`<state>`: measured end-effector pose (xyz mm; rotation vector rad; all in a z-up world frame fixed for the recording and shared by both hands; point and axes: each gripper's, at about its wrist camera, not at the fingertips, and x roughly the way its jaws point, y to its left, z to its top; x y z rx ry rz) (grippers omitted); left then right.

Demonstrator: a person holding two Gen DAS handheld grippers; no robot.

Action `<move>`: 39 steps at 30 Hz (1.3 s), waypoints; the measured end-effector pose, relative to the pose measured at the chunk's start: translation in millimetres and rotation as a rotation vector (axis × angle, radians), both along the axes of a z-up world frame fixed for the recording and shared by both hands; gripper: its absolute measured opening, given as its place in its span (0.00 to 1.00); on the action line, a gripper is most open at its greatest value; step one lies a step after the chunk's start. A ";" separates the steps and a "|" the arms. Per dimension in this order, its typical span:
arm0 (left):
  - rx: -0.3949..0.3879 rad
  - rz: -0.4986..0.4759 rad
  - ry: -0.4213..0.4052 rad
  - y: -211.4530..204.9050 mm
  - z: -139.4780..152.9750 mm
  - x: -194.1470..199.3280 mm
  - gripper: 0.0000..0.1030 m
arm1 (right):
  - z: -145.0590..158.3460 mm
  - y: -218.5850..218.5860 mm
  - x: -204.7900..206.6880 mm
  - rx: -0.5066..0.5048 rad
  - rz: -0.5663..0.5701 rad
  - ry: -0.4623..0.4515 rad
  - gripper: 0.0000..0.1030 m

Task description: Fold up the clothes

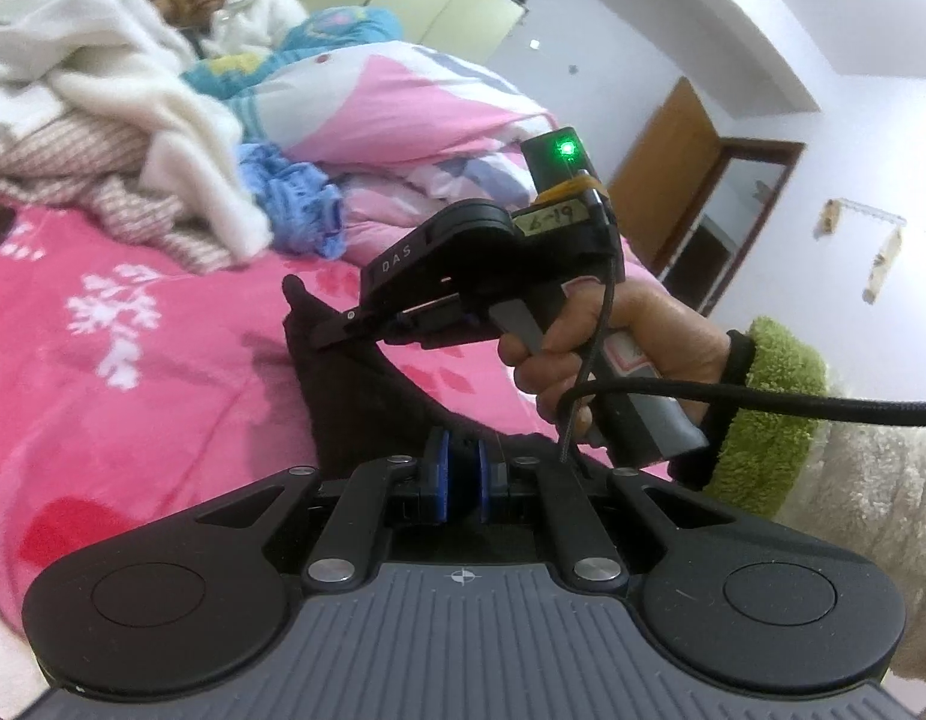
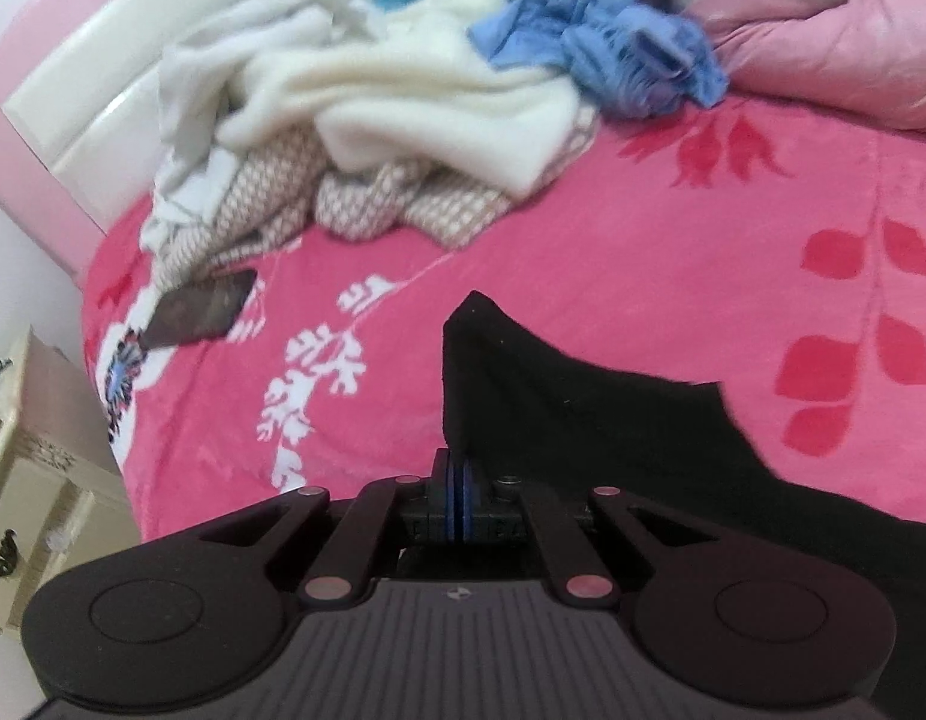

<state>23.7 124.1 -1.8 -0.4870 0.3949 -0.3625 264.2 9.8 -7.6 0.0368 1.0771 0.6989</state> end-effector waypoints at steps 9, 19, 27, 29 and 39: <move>0.059 -0.117 -0.038 -55.9 21.4 13.2 0.07 | 26.4 -87.3 0.2 0.110 -0.082 -0.047 0.01; 0.100 -0.354 -0.023 -149.2 20.3 39.1 0.07 | 20.1 -229.0 -15.4 0.182 -0.261 -0.045 0.01; 0.147 -0.493 0.023 -207.2 9.9 51.5 0.07 | -9.9 -322.0 -30.9 0.237 -0.393 -0.005 0.01; 0.156 -0.515 0.031 -217.2 8.0 53.7 0.07 | -17.2 -335.5 -33.3 0.243 -0.411 0.004 0.01; 0.182 -0.580 0.065 -248.5 0.4 59.0 0.07 | -30.6 -370.7 -40.5 0.268 -0.443 0.003 0.01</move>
